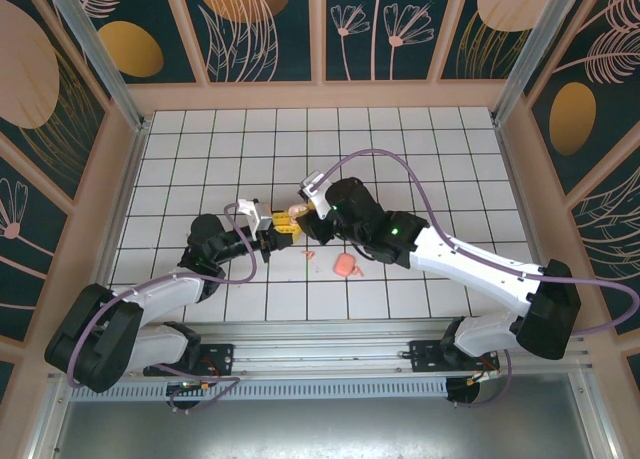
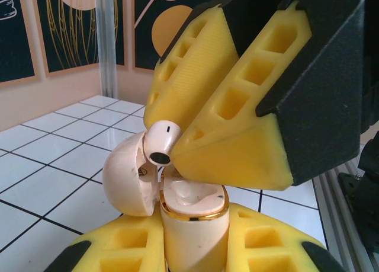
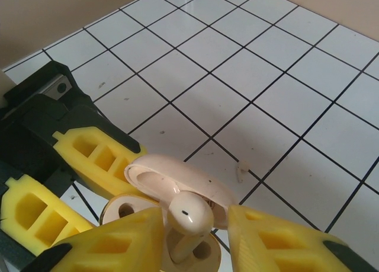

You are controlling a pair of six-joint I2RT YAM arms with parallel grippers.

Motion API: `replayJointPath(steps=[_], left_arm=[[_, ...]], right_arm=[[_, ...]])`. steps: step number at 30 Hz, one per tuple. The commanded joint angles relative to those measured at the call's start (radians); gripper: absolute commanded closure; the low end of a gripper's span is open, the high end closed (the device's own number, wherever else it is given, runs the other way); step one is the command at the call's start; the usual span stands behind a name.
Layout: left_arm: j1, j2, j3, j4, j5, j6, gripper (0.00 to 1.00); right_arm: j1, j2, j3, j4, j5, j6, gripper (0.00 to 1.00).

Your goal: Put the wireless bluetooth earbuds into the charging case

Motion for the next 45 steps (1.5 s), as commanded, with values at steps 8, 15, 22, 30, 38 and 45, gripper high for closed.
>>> replayJointPath(steps=[8, 15, 22, 30, 38, 45], left_arm=[[-0.003, -0.001, 0.033, 0.071, 0.008, -0.014, 0.91], [-0.003, 0.003, 0.033, 0.071, 0.007, -0.014, 0.91], [-0.003, 0.006, 0.035, 0.068, 0.006, -0.017, 0.91], [-0.003, 0.008, 0.038, 0.059, 0.004, -0.015, 0.91], [-0.003, 0.011, 0.044, 0.048, 0.008, -0.014, 0.91], [-0.003, 0.011, 0.044, 0.043, 0.007, -0.015, 0.91]], right_arm=[[-0.045, -0.08, -0.013, 0.048, -0.084, 0.059, 0.58], [-0.084, -0.113, -0.036, 0.09, -0.202, 0.101, 0.51], [-0.145, -0.134, -0.053, 0.123, -0.311, 0.172, 0.53], [-0.215, -0.137, -0.058, 0.112, -0.456, 0.307, 0.62], [-0.227, -0.099, 0.039, -0.082, -0.476, 0.443, 0.65], [-0.221, -0.033, 0.121, -0.15, -0.508, 0.468, 0.66]])
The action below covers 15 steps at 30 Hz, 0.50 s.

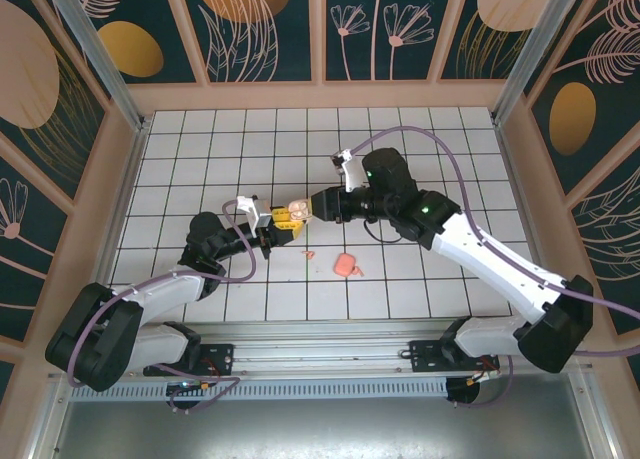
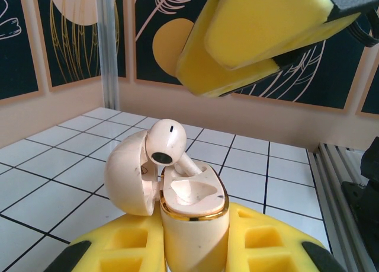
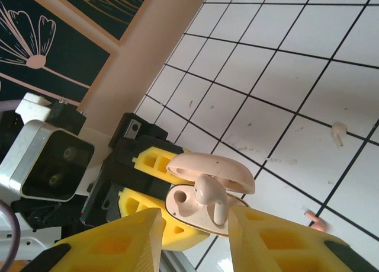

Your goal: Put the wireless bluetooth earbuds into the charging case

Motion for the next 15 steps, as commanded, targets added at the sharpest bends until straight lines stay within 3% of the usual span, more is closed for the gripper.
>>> replayJointPath(steps=[1, 15], left_arm=[[-0.002, 0.004, 0.022, 0.017, 0.007, -0.008, 0.91], [-0.003, 0.007, 0.024, 0.017, 0.008, -0.008, 0.91]], right_arm=[[0.002, 0.027, 0.054, -0.063, -0.029, 0.024, 0.66], [0.002, 0.102, 0.106, -0.075, -0.025, 0.009, 0.66]])
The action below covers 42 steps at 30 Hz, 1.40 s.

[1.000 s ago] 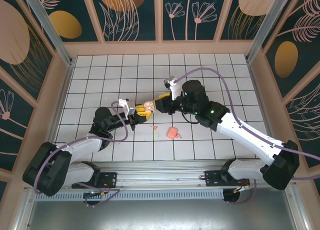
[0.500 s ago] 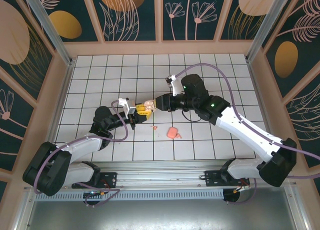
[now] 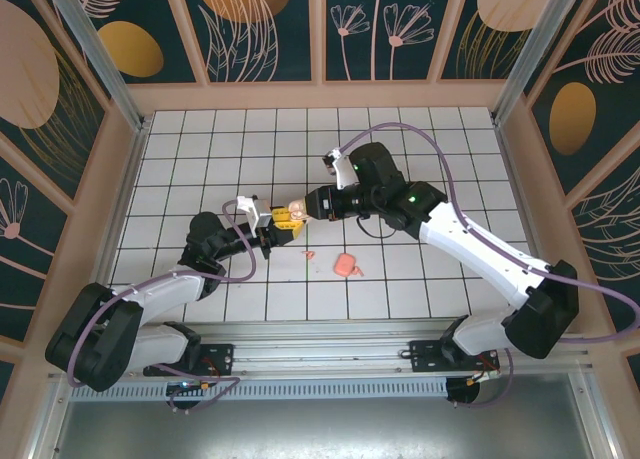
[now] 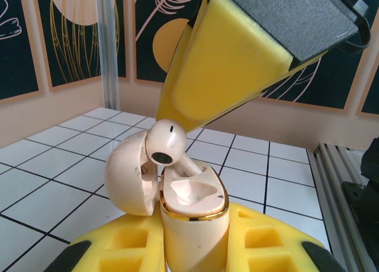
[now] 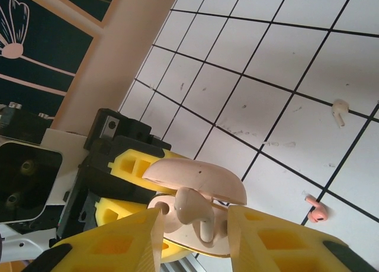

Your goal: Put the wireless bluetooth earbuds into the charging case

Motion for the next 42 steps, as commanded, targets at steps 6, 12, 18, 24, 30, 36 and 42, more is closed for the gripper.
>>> replayJointPath(steps=[6, 12, 18, 24, 30, 36, 42], left_arm=[[-0.002, 0.006, 0.023, 0.016, 0.008, -0.01, 0.92], [-0.003, 0.007, 0.024, 0.019, 0.009, -0.011, 0.92], [-0.003, 0.008, 0.024, 0.018, 0.009, -0.012, 0.92], [-0.003, 0.013, 0.024, 0.021, 0.01, -0.013, 0.92], [-0.003, 0.019, 0.022, 0.051, 0.015, -0.036, 0.92], [-0.003, 0.03, 0.015, 0.096, 0.022, -0.072, 0.92], [-0.003, 0.043, 0.014, 0.154, 0.027, -0.125, 0.92]], right_arm=[[0.002, 0.028, 0.044, 0.002, -0.028, -0.002, 0.65], [0.002, 0.04, 0.046, 0.017, -0.037, -0.006, 0.67], [0.002, 0.046, 0.042, 0.024, -0.045, -0.007, 0.72], [0.002, 0.023, 0.018, 0.042, -0.034, -0.015, 0.78], [0.002, -0.033, -0.055, 0.109, -0.013, -0.028, 0.81], [0.002, -0.108, -0.125, 0.2, 0.028, -0.063, 0.81], [0.002, -0.156, -0.176, 0.29, 0.047, -0.094, 0.81]])
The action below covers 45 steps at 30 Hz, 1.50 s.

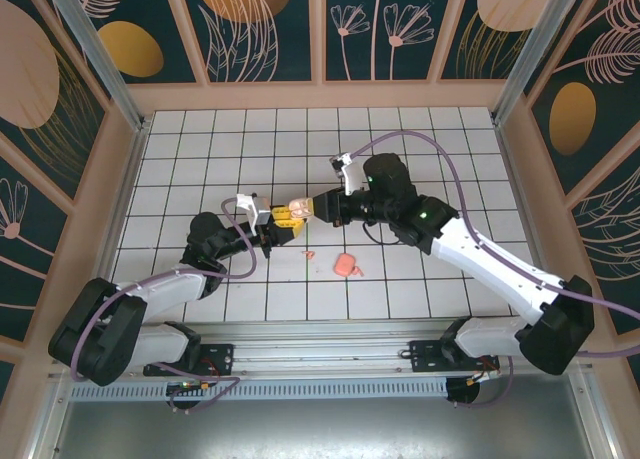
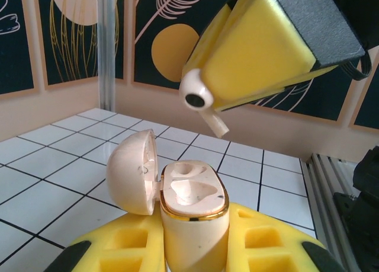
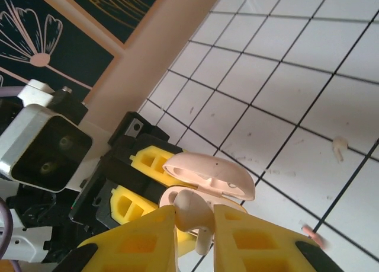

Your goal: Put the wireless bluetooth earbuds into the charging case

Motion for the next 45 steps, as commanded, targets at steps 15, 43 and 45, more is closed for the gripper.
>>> replayJointPath(steps=[15, 43, 45], left_arm=[[-0.002, 0.037, 0.013, 0.209, 0.019, -0.15, 0.91], [-0.003, 0.057, 0.024, 0.328, -0.018, -0.259, 0.91], [-0.003, 0.058, 0.024, 0.336, -0.019, -0.265, 0.91]], right_arm=[[0.009, -0.037, -0.062, 0.191, 0.035, -0.072, 0.81], [0.023, -0.047, -0.095, 0.203, 0.034, -0.092, 0.81], [0.025, -0.05, -0.095, 0.198, 0.032, -0.099, 0.81]])
